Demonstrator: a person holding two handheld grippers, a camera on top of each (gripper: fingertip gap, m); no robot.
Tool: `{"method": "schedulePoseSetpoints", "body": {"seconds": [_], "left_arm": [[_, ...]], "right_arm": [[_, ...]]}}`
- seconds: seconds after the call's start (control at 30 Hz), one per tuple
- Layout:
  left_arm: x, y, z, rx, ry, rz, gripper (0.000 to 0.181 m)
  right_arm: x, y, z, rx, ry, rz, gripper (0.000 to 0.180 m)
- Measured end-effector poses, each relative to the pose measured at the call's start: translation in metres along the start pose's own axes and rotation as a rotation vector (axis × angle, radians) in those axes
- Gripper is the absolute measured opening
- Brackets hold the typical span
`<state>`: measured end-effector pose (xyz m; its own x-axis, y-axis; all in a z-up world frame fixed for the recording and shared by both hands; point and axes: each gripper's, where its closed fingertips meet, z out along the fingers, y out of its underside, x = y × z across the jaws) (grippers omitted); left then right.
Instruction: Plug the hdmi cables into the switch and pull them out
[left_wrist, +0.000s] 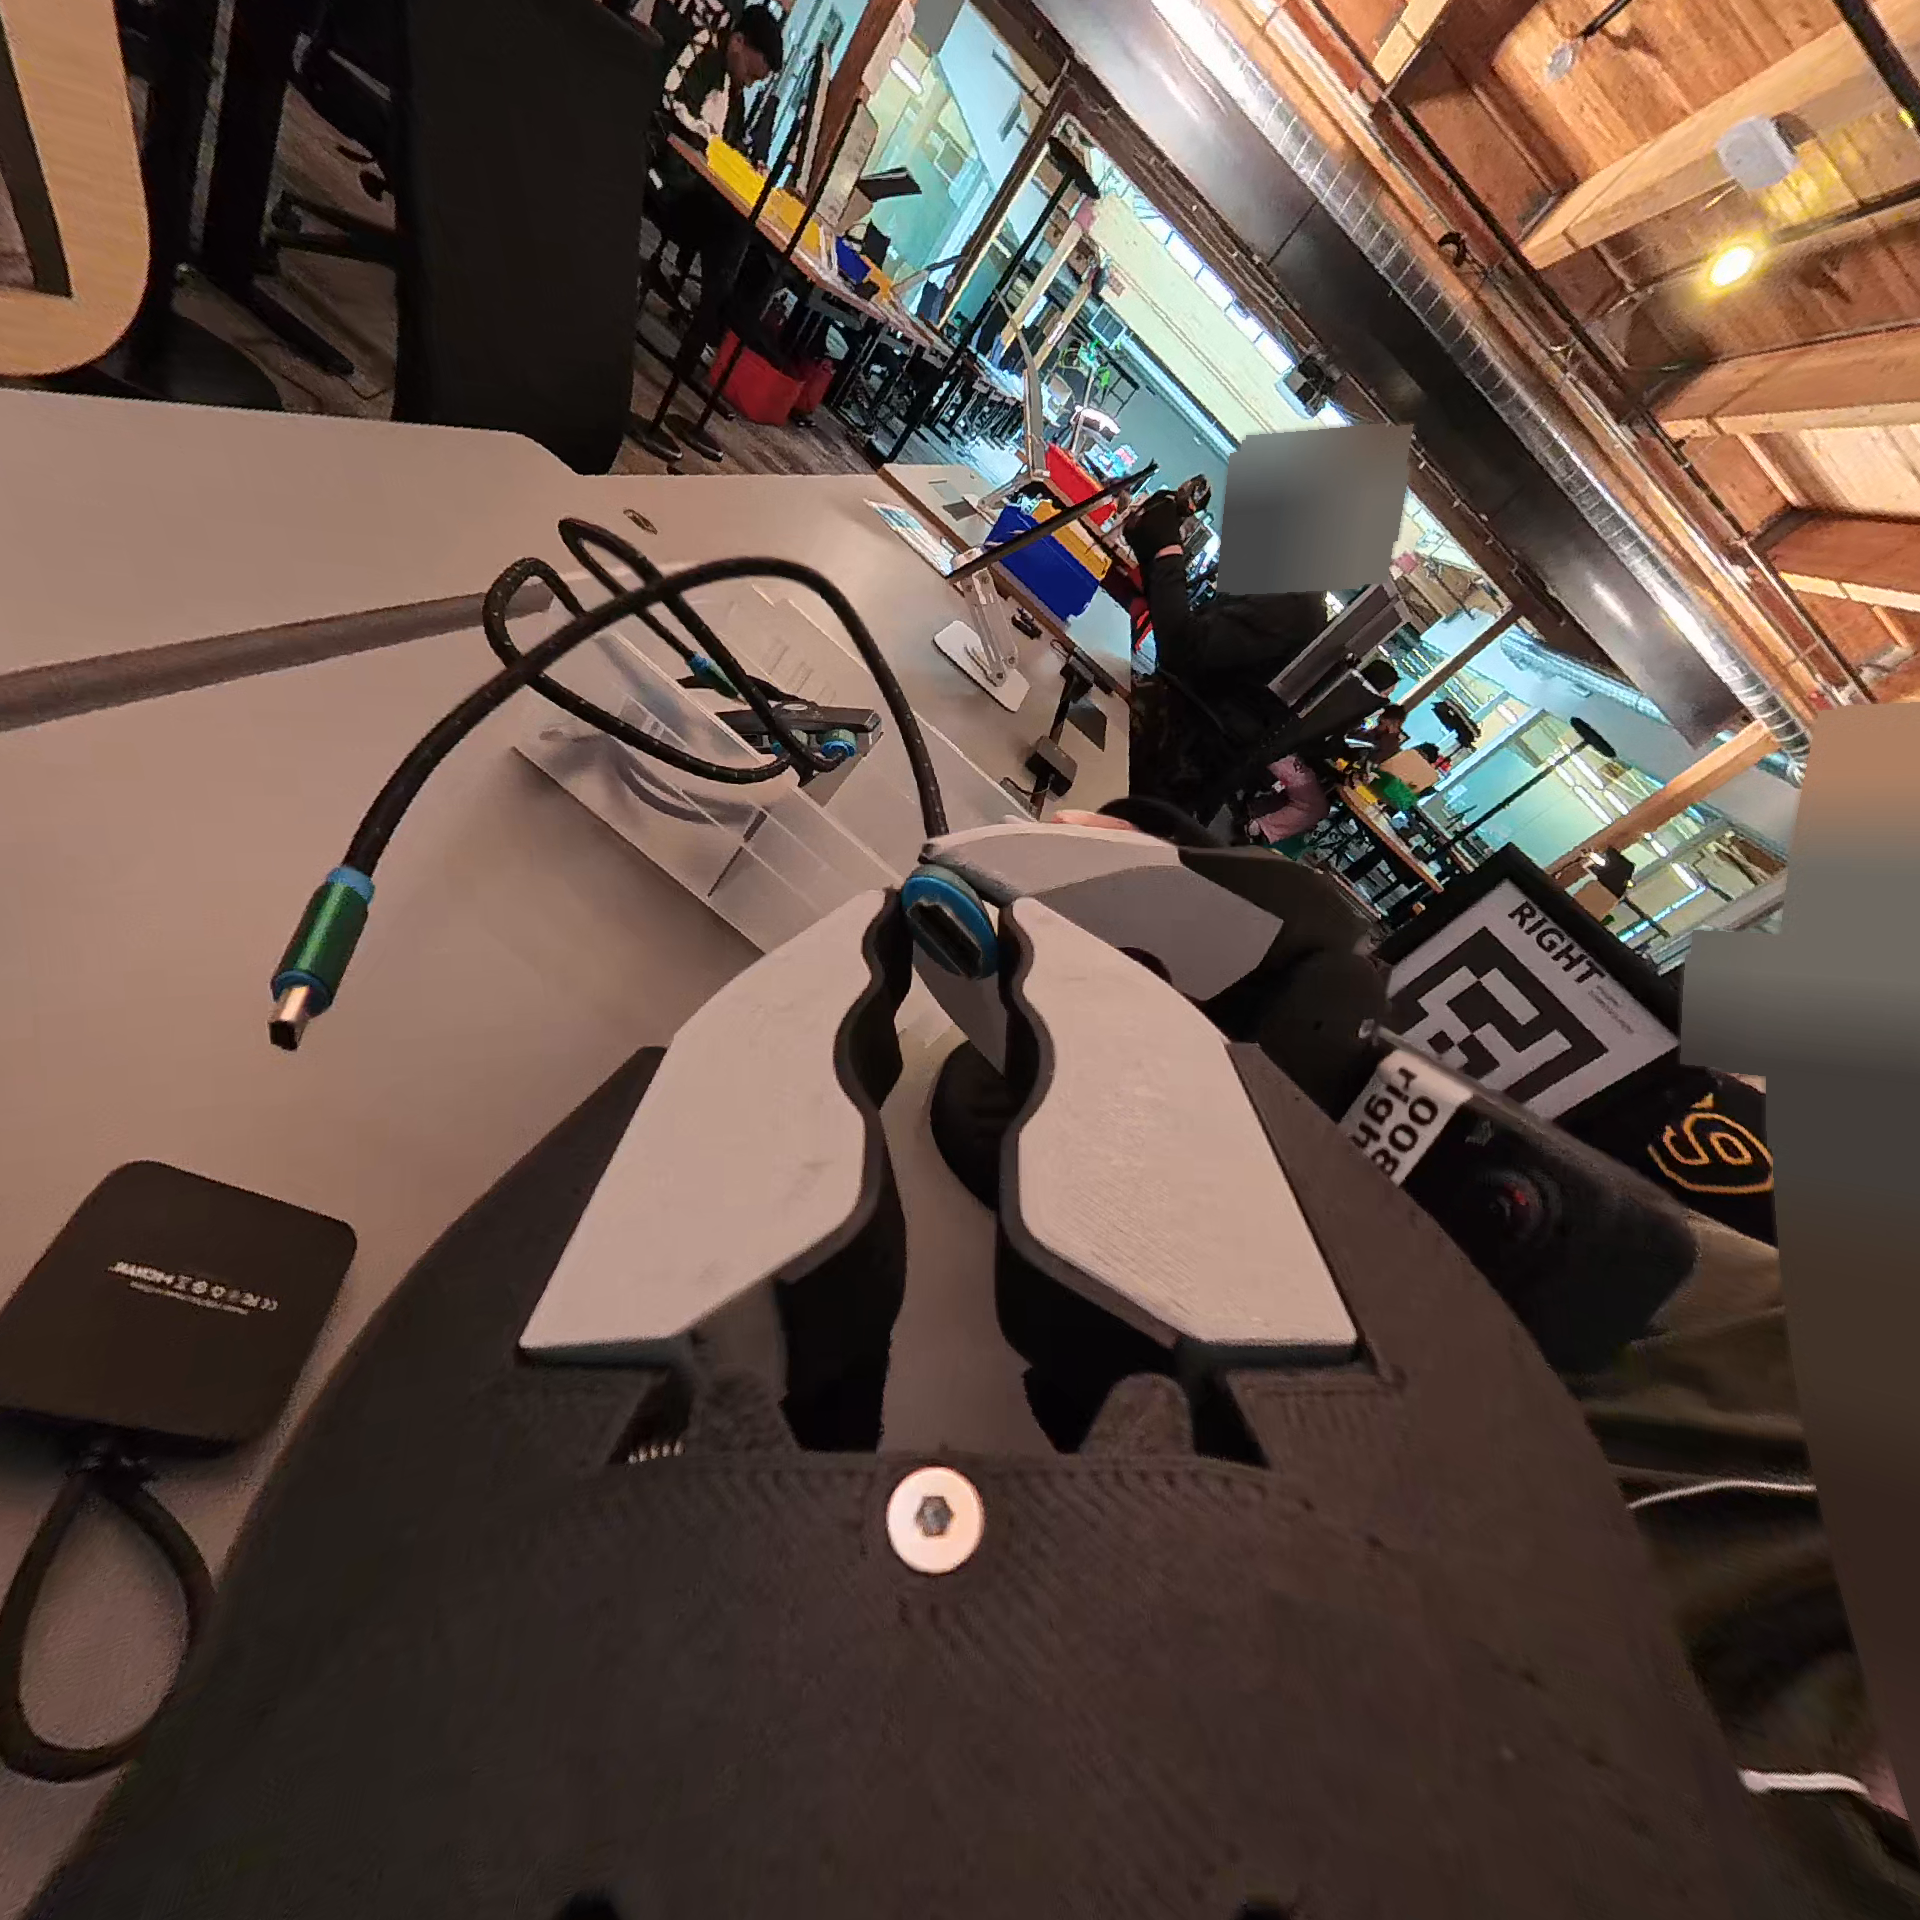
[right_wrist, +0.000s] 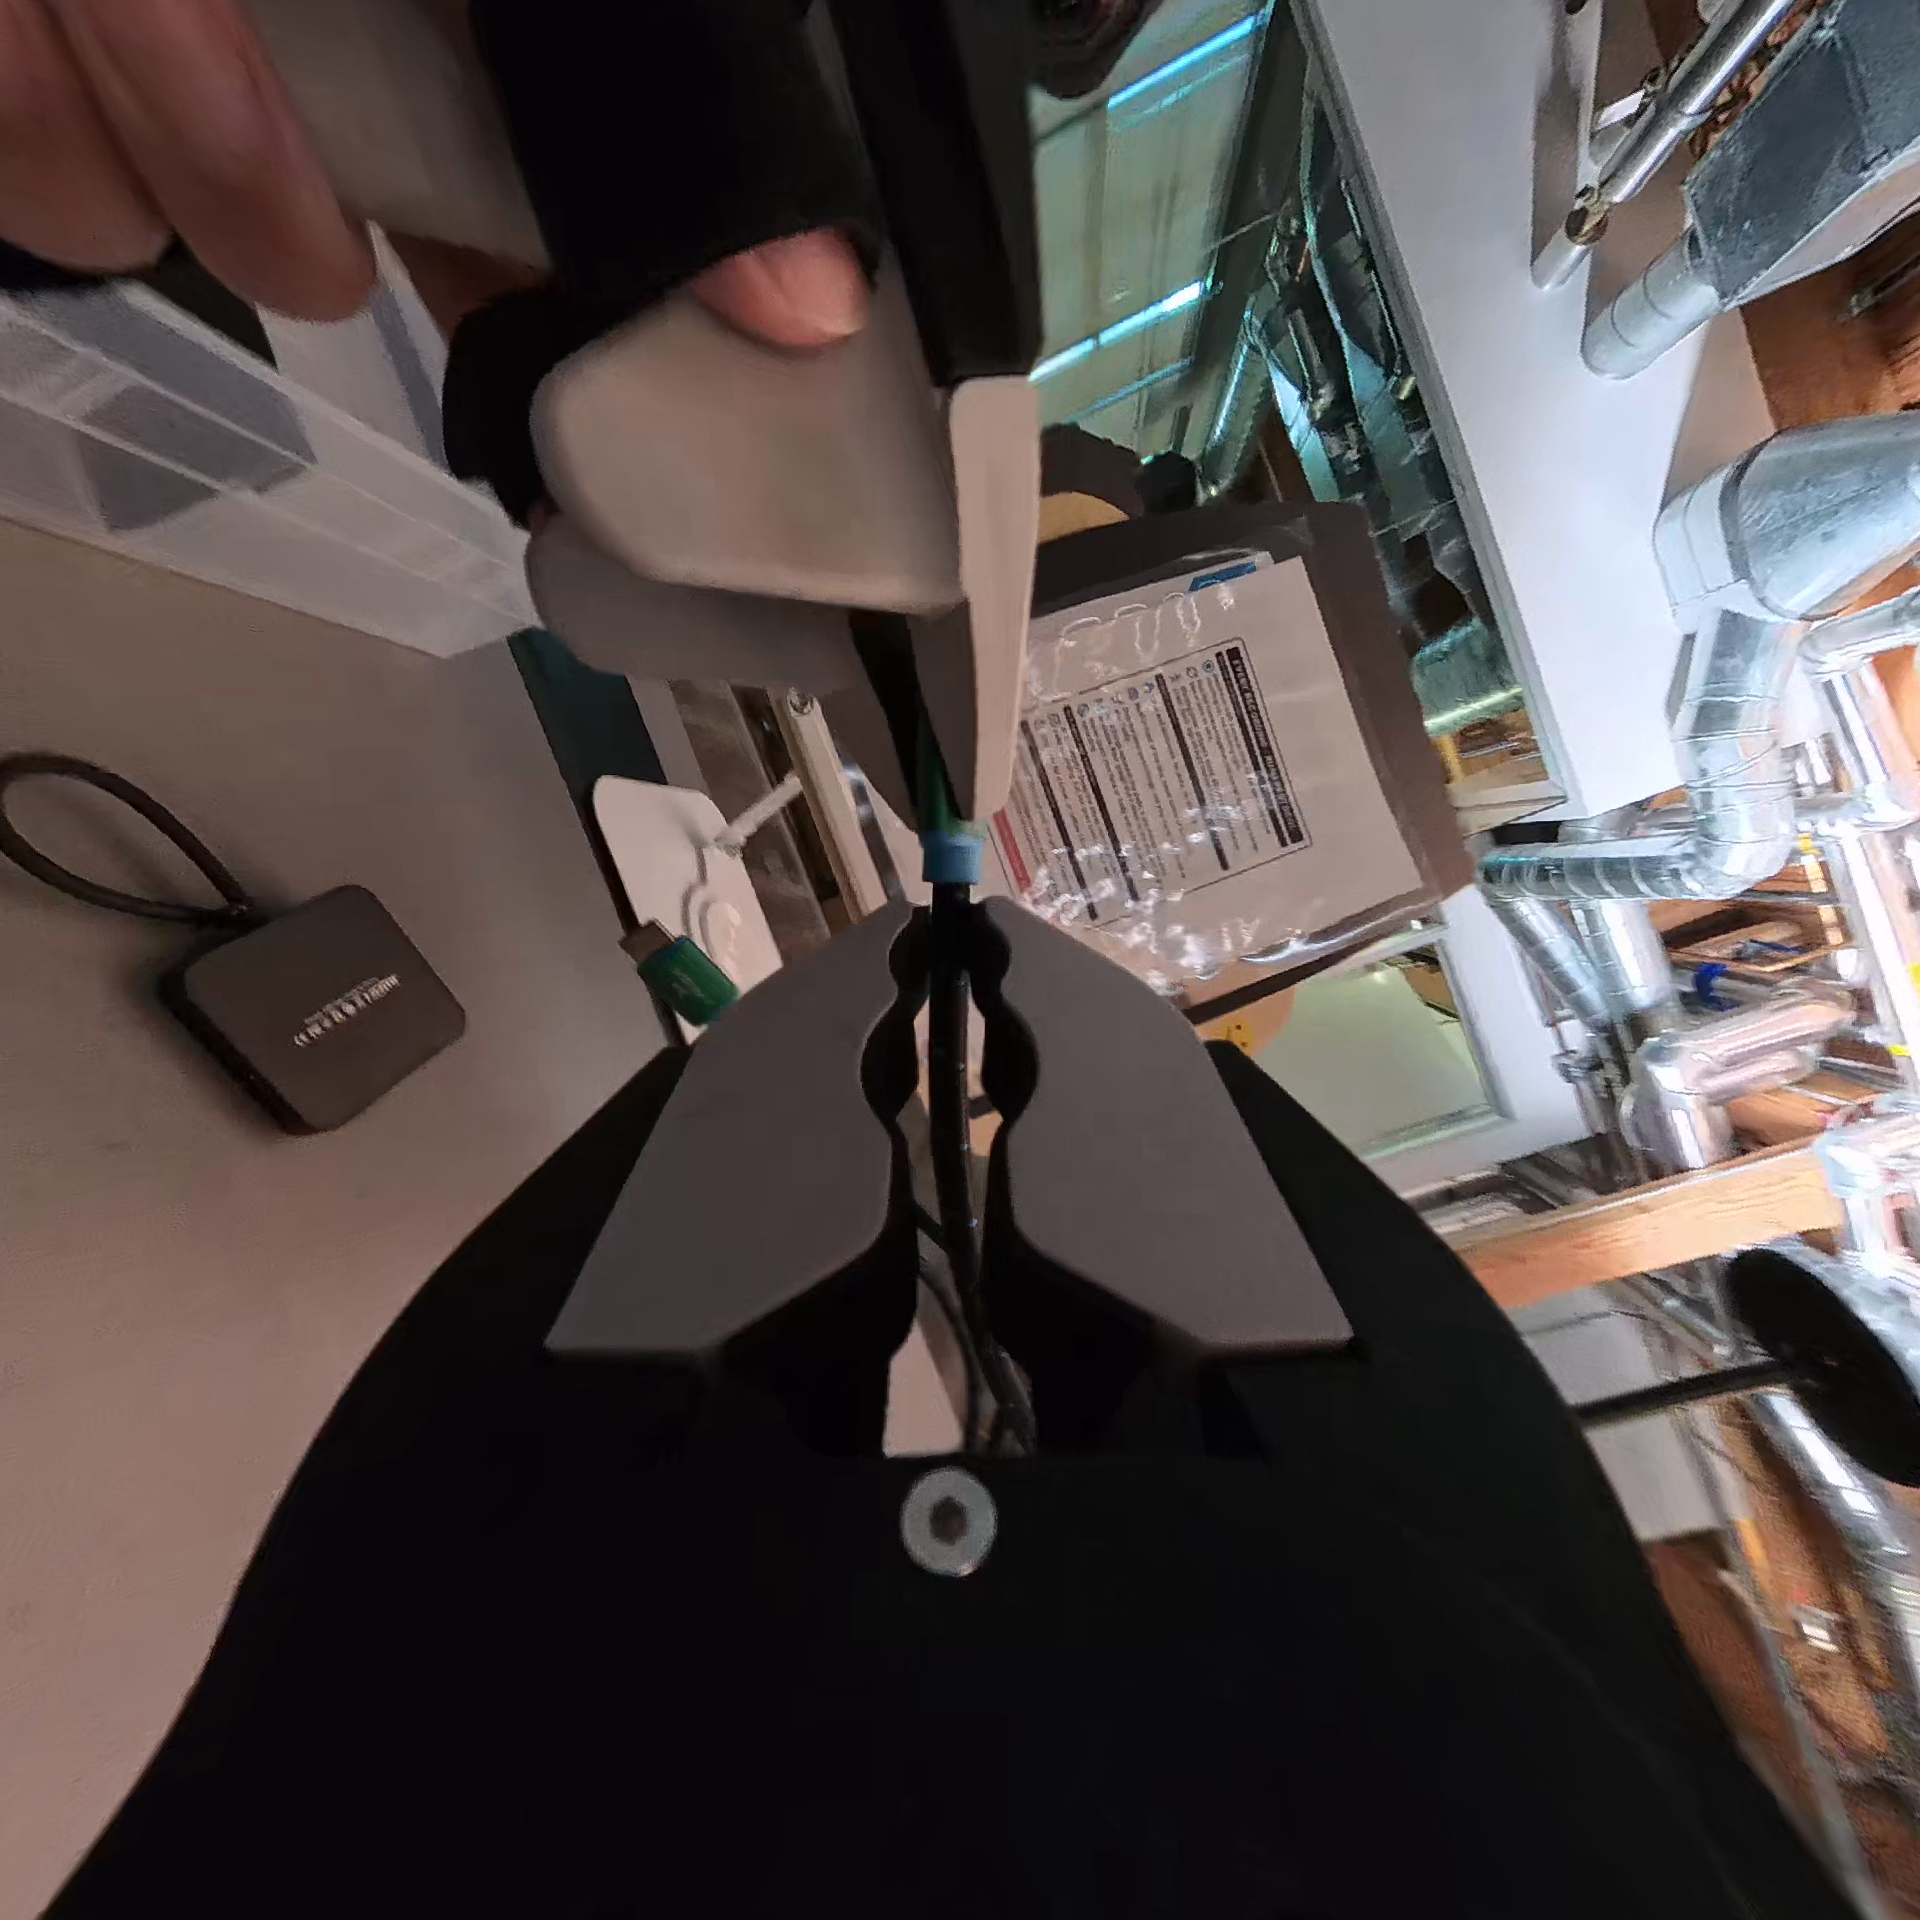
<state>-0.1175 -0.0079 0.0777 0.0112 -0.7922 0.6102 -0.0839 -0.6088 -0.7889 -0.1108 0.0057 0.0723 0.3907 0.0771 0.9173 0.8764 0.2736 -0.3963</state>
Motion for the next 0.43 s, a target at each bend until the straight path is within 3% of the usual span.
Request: {"method": "schedulePoseSetpoints", "body": {"seconds": [0.27, 0.37, 0.43], "left_arm": [[-0.004, -0.023, -0.023, 0.107, -0.001, 0.018, 0.013], [0.001, -0.029, -0.032, 0.129, 0.030, 0.018, 0.013], [0.010, -0.031, -0.036, 0.127, 0.071, 0.029, 0.013]], "right_arm": [[0.010, -0.029, -0.016, 0.256, -0.109, 0.425, 0.008], [-0.010, -0.056, -0.031, 0.457, -0.247, 0.578, 0.000], [-0.035, -0.057, -0.024, 0.462, -0.364, 0.643, 0.001]]}}
